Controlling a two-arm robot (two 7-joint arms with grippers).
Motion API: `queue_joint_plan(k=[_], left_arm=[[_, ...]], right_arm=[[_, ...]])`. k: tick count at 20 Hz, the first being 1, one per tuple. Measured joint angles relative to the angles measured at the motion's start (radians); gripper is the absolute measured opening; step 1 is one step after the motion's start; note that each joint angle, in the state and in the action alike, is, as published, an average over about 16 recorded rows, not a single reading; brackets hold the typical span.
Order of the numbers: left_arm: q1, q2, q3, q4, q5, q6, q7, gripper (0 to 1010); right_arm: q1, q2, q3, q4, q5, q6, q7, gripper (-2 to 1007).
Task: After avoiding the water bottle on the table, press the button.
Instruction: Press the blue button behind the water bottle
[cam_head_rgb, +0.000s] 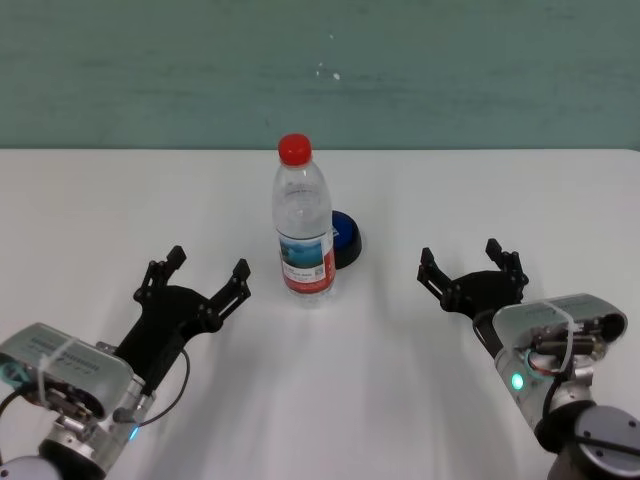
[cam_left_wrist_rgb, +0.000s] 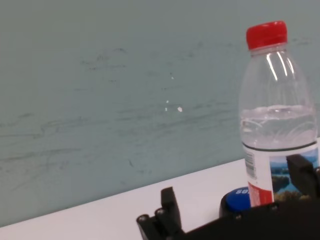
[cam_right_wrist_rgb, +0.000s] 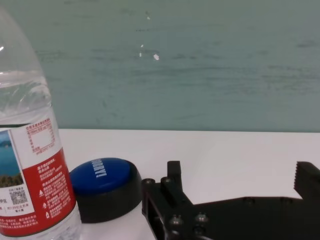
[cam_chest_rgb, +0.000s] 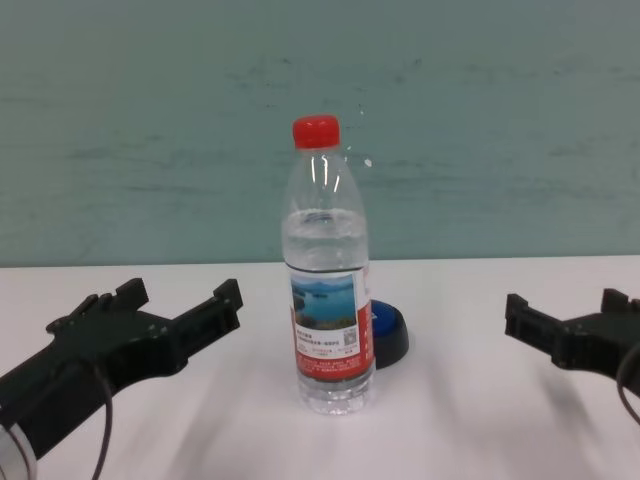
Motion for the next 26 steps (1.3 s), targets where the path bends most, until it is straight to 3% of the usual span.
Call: queue_joint_plan(k=[12, 19, 26], left_arm=[[0.0, 0.0, 0.0, 0.0, 0.0, 0.0, 0.0, 1010], [0.0, 0.0, 0.0, 0.0, 0.0, 0.0, 0.0, 1010], [0.0, 0.0, 0.0, 0.0, 0.0, 0.0, 0.0, 1010]], right_arm=[[0.082, -0.015, 0.035, 0.039, 0.002, 0.069, 0.087, 1004], [0.139, -0.023, 0.048, 0.08, -0.003, 0.091, 0.129, 1004], [0.193, -0.03, 0.047, 0.127, -0.012, 0.099, 0.158, 1004]])
